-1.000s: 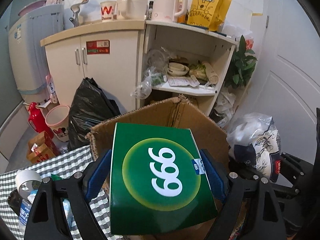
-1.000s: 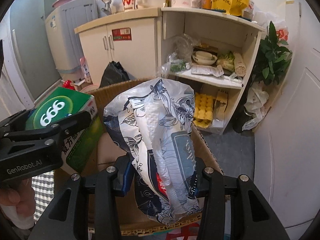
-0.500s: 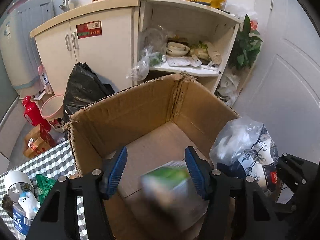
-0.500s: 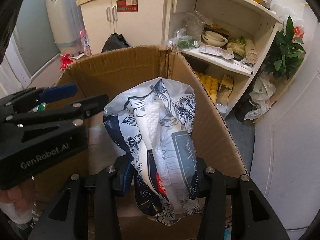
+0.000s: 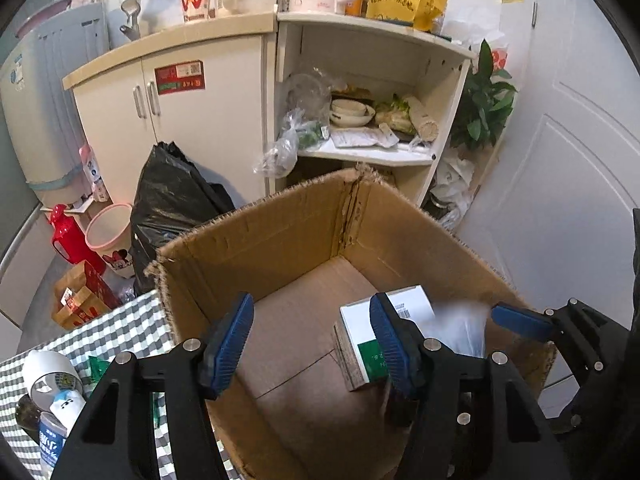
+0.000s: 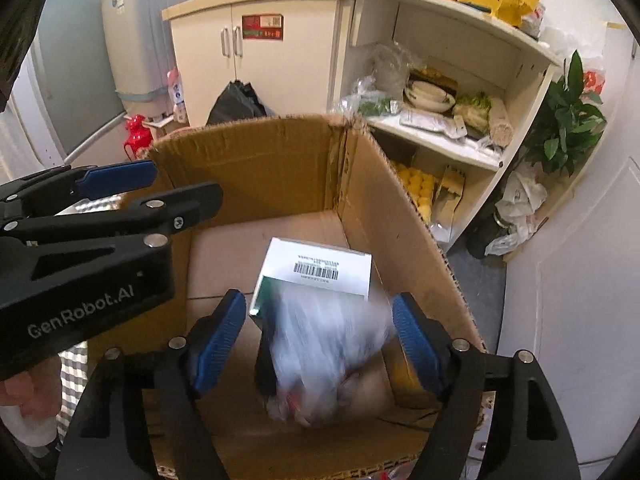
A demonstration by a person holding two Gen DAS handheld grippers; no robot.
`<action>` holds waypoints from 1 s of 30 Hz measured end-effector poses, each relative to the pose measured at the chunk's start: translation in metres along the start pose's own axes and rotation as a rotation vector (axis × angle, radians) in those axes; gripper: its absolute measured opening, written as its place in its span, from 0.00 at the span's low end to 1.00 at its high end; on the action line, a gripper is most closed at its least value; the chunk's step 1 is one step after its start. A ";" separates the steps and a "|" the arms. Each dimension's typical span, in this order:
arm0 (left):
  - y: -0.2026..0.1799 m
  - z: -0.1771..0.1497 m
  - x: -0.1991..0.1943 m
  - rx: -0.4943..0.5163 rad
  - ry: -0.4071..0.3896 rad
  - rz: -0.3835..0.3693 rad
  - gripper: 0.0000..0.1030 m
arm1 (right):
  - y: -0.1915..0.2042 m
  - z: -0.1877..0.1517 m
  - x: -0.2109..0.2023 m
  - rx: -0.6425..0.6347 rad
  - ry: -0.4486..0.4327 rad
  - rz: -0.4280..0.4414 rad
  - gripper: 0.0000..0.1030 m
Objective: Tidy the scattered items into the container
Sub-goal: 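Open the left tool dropping the green box while the right tool drops the tissue pack, then move both open tools back over the table toward the remaining items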
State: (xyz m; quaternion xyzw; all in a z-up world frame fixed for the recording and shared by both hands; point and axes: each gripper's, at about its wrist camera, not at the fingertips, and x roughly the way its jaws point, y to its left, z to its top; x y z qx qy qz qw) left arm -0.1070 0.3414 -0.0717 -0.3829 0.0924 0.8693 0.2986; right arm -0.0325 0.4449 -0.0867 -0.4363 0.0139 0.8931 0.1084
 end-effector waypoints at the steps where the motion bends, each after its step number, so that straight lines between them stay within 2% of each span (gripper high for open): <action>1: 0.001 0.001 -0.004 -0.002 -0.008 0.003 0.62 | 0.001 0.000 -0.004 0.004 -0.010 0.000 0.74; 2: 0.002 0.002 -0.007 -0.004 -0.014 0.008 0.64 | 0.001 0.000 -0.006 0.007 -0.017 0.001 0.74; 4: 0.005 0.003 -0.015 -0.014 -0.031 0.025 0.77 | 0.003 0.001 -0.013 0.014 -0.037 0.000 0.74; 8: 0.016 0.005 -0.031 -0.047 -0.060 0.042 0.79 | 0.005 0.003 -0.029 0.027 -0.080 -0.001 0.74; 13: 0.029 0.005 -0.054 -0.097 -0.106 0.048 0.93 | 0.011 0.006 -0.050 0.035 -0.141 0.002 0.81; 17: 0.036 0.005 -0.074 -0.107 -0.145 0.065 0.94 | 0.015 0.006 -0.063 0.043 -0.178 0.009 0.82; 19: 0.037 0.004 -0.082 -0.106 -0.159 0.073 1.00 | 0.017 0.007 -0.070 0.044 -0.199 0.011 0.83; 23: 0.039 -0.001 -0.099 -0.088 -0.199 0.103 1.00 | 0.022 0.007 -0.081 0.053 -0.228 0.007 0.86; 27: 0.040 -0.006 -0.110 -0.061 -0.197 0.146 1.00 | 0.026 0.007 -0.090 0.067 -0.259 0.016 0.91; 30: 0.049 -0.010 -0.117 -0.080 -0.179 0.167 1.00 | 0.032 0.008 -0.096 0.062 -0.279 0.041 0.93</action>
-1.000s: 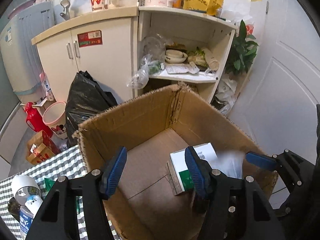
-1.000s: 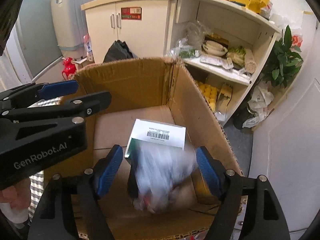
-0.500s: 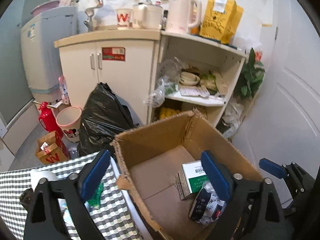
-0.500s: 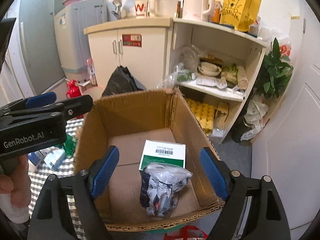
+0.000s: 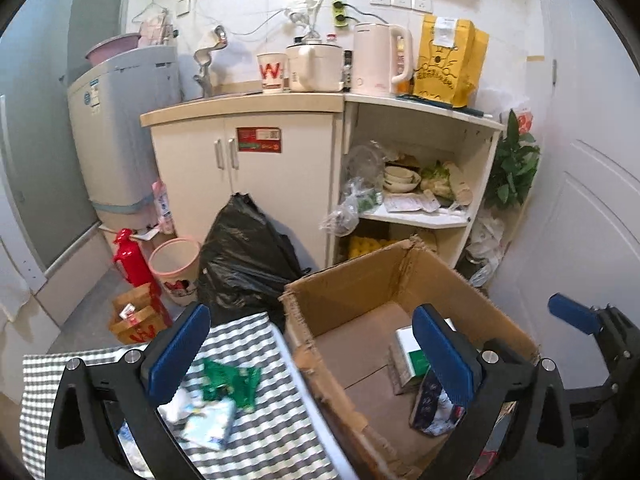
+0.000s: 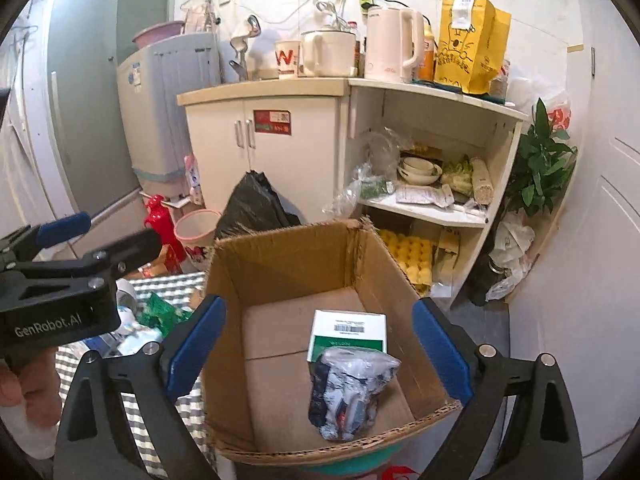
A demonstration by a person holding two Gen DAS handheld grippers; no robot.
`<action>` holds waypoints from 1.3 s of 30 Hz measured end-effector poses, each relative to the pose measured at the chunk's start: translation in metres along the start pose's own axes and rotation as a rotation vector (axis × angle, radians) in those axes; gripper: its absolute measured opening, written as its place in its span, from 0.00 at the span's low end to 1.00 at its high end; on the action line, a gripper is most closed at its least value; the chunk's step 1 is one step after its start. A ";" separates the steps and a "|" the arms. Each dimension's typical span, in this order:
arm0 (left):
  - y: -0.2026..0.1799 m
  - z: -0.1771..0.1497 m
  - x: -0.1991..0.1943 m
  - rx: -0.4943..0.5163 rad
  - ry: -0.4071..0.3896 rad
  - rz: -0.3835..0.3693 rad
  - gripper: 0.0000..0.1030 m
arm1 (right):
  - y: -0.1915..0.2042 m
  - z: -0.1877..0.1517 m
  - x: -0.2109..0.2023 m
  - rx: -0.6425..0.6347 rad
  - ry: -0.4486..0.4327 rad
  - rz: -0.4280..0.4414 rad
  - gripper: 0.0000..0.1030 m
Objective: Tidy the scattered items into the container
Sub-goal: 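Move both open tools back over the table toward the remaining items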
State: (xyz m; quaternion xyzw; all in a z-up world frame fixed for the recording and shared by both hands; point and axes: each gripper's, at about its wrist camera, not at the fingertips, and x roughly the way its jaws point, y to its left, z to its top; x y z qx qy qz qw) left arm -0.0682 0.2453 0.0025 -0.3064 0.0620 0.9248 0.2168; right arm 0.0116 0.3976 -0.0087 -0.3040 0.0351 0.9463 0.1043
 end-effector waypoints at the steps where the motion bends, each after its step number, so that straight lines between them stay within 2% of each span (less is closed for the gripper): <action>1: 0.005 -0.001 -0.002 -0.011 0.004 0.001 1.00 | 0.002 0.001 -0.001 0.000 -0.006 0.009 0.93; 8: 0.045 -0.008 -0.021 -0.083 -0.011 0.068 1.00 | 0.025 0.003 -0.008 -0.008 -0.035 0.062 0.93; 13: 0.070 -0.020 -0.038 -0.095 -0.029 0.106 1.00 | 0.042 0.004 -0.015 -0.020 -0.058 0.094 0.94; 23: 0.107 -0.035 -0.073 -0.148 -0.043 0.219 1.00 | 0.075 0.003 -0.033 -0.045 -0.112 0.145 1.00; 32: 0.142 -0.042 -0.128 -0.199 -0.165 0.238 1.00 | 0.110 0.005 -0.044 -0.076 -0.135 0.213 1.00; 39: 0.178 -0.053 -0.150 -0.235 -0.165 0.287 1.00 | 0.148 0.004 -0.048 -0.119 -0.144 0.273 1.00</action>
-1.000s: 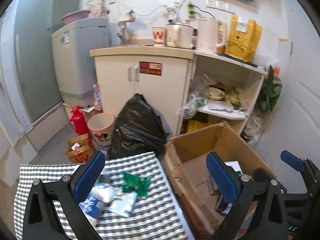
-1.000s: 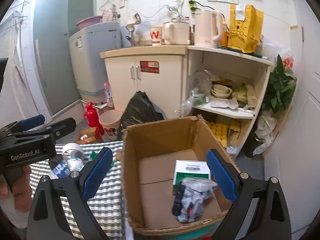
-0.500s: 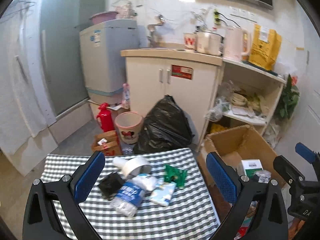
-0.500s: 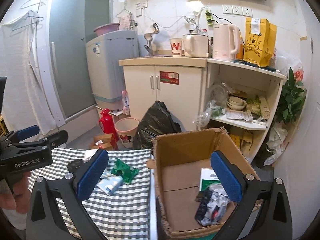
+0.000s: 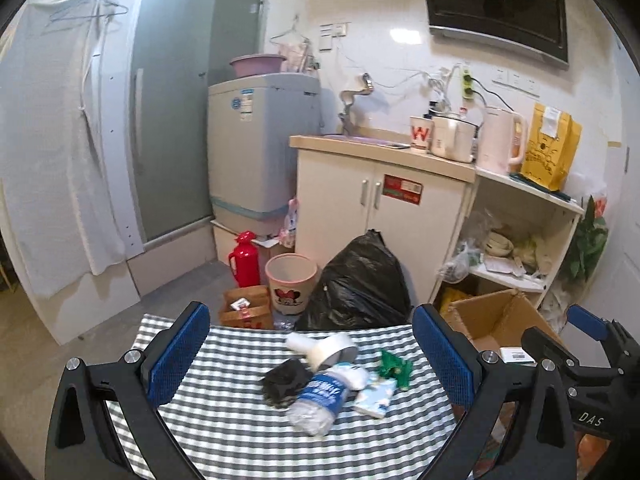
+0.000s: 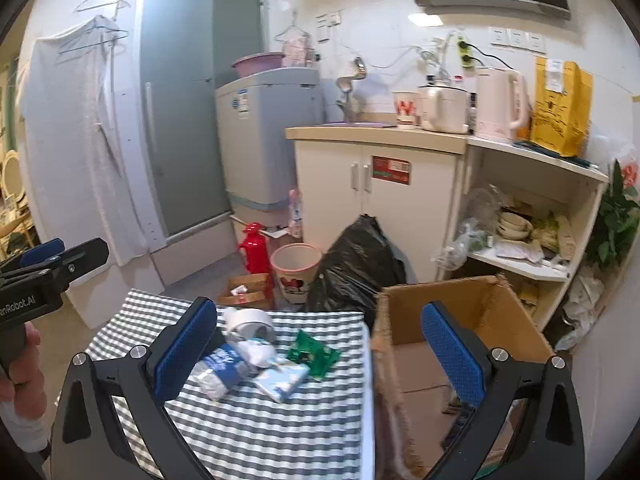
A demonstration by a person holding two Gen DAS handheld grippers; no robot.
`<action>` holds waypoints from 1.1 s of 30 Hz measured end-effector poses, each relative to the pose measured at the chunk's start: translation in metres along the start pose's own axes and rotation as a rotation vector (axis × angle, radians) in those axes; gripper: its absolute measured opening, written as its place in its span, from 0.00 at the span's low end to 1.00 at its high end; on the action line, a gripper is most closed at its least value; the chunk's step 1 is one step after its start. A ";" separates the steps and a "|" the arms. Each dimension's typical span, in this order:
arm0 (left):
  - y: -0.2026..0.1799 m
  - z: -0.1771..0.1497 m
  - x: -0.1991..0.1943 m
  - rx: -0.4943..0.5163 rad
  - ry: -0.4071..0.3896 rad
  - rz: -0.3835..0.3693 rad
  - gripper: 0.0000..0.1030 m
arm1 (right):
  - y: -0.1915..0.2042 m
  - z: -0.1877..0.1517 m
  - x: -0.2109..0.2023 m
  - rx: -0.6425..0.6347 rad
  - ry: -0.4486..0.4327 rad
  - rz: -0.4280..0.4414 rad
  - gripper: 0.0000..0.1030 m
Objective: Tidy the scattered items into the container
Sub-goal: 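Move both open tools back over the table toward the remaining items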
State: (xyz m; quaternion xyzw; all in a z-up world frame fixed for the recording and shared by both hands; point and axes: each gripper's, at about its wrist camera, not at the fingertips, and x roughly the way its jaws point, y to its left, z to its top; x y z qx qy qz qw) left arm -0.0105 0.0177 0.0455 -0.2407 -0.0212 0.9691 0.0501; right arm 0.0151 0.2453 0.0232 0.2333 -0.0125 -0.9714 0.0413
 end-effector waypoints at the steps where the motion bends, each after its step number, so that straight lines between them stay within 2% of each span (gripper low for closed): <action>1: 0.007 0.000 -0.001 -0.007 0.000 0.008 1.00 | 0.006 0.000 0.002 -0.007 0.001 0.009 1.00; 7: 0.036 -0.005 -0.006 -0.017 -0.005 0.059 1.00 | 0.032 0.000 0.009 -0.028 0.009 0.044 1.00; 12: 0.053 -0.007 -0.006 -0.020 0.003 0.073 1.00 | 0.049 0.000 0.013 -0.040 0.015 0.063 1.00; 18: 0.068 -0.010 0.000 -0.019 0.027 0.065 1.00 | 0.067 -0.004 0.023 -0.043 0.027 0.078 1.00; 27: 0.081 -0.021 0.026 -0.024 0.093 0.046 1.00 | 0.088 -0.022 0.054 -0.060 0.110 0.096 1.00; 33: 0.088 -0.028 0.053 -0.028 0.143 0.007 1.00 | 0.094 -0.033 0.075 -0.068 0.159 0.101 1.00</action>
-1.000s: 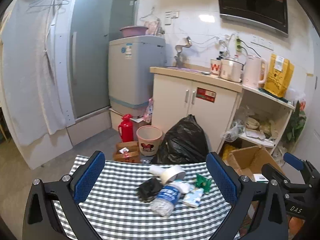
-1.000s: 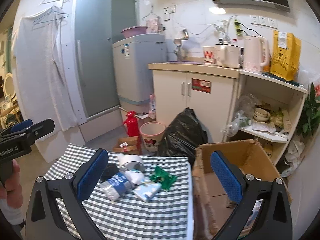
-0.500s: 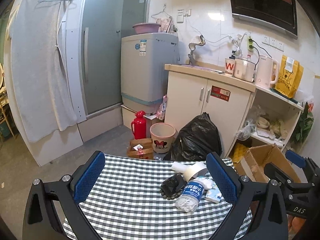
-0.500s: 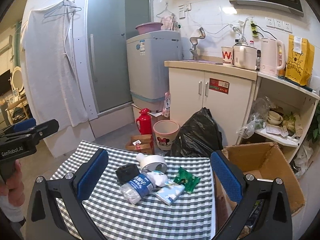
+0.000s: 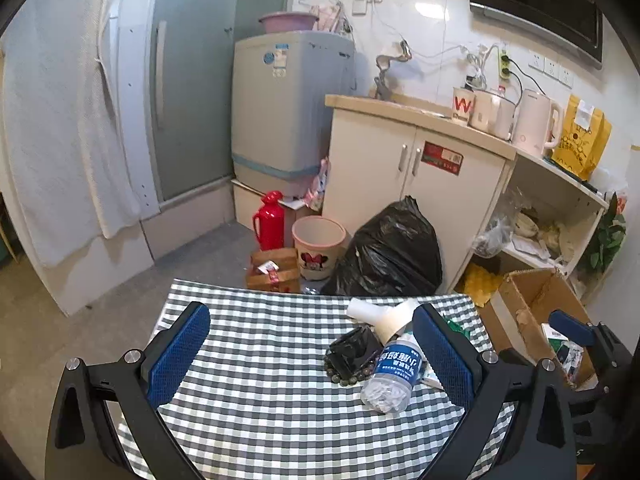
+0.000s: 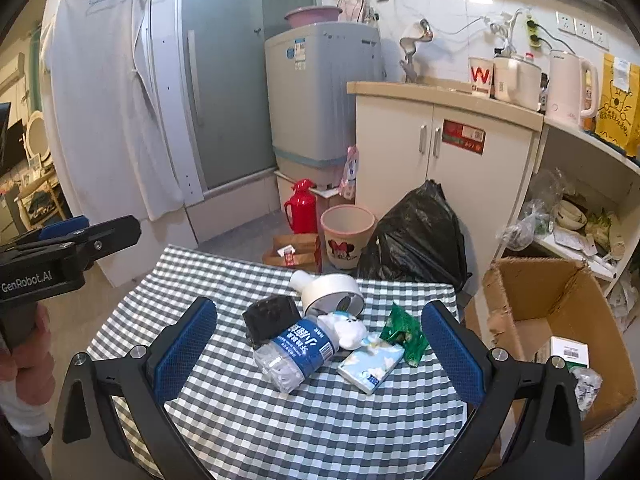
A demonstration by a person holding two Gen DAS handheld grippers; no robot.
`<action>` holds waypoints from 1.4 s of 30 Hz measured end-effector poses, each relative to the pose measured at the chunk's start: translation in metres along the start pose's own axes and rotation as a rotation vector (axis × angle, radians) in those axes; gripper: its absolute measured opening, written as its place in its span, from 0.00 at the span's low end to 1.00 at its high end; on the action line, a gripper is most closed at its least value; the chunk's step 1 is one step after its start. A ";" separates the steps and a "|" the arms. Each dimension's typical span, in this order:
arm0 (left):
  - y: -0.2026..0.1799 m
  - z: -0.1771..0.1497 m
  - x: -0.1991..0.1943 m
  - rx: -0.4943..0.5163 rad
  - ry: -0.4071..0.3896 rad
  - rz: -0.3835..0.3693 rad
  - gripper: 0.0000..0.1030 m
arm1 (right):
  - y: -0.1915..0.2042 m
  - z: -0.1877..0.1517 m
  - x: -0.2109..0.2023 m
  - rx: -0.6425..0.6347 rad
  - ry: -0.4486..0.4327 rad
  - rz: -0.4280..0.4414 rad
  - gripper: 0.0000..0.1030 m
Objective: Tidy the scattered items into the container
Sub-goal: 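Move both open tools back over the table toward the remaining items, then grasp the black bracelet with the left tool while the right tool grasps the water bottle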
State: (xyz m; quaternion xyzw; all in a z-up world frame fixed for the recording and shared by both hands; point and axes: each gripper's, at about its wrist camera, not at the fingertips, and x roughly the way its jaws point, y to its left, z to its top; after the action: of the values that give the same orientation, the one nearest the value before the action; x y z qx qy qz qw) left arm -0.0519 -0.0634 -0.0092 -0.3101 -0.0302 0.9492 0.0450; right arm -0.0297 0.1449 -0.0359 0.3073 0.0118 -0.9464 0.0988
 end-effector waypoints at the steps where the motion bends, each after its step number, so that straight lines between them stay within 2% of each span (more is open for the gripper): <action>1: 0.000 -0.001 0.006 0.006 0.012 -0.006 1.00 | 0.000 -0.002 0.005 -0.001 0.012 0.002 1.00; 13: 0.007 -0.011 0.057 0.021 0.106 -0.033 1.00 | 0.013 -0.027 0.060 -0.018 0.132 0.029 1.00; 21: 0.013 -0.018 0.086 0.025 0.152 -0.028 1.00 | 0.017 -0.049 0.101 0.057 0.215 0.085 1.00; 29: 0.018 -0.020 0.113 0.033 0.184 -0.033 1.00 | 0.023 -0.065 0.133 0.119 0.275 0.087 0.93; 34: 0.018 -0.021 0.127 0.041 0.198 -0.045 1.00 | 0.023 -0.069 0.149 0.146 0.289 0.061 0.92; 36: 0.018 -0.022 0.131 0.047 0.204 -0.054 1.00 | 0.023 -0.071 0.155 0.146 0.297 0.047 0.88; 42: 0.005 -0.027 0.147 0.107 0.233 -0.111 1.00 | 0.027 -0.074 0.160 0.116 0.299 0.058 0.85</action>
State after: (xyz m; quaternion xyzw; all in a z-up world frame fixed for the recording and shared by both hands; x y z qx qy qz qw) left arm -0.1546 -0.0521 -0.1179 -0.4134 0.0089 0.9030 0.1171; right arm -0.1085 0.0954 -0.1879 0.4501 -0.0370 -0.8860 0.1054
